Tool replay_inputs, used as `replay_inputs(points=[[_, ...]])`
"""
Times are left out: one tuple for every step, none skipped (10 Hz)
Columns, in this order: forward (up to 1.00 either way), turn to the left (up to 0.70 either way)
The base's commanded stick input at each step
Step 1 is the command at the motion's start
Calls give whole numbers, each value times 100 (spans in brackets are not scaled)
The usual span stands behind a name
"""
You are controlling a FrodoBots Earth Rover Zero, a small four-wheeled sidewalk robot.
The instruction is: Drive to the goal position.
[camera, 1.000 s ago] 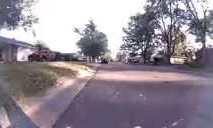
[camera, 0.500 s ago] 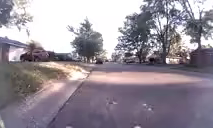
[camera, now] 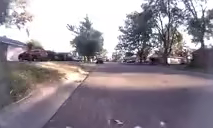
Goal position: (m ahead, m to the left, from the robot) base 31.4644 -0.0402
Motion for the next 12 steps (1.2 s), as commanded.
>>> replay_inputs(points=[[100, 0], [100, 0], [100, 0], [100, 0], [100, 0], [100, 0], [100, 0], [100, 0], [100, 0], [100, 0], [100, 0], [100, 0]])
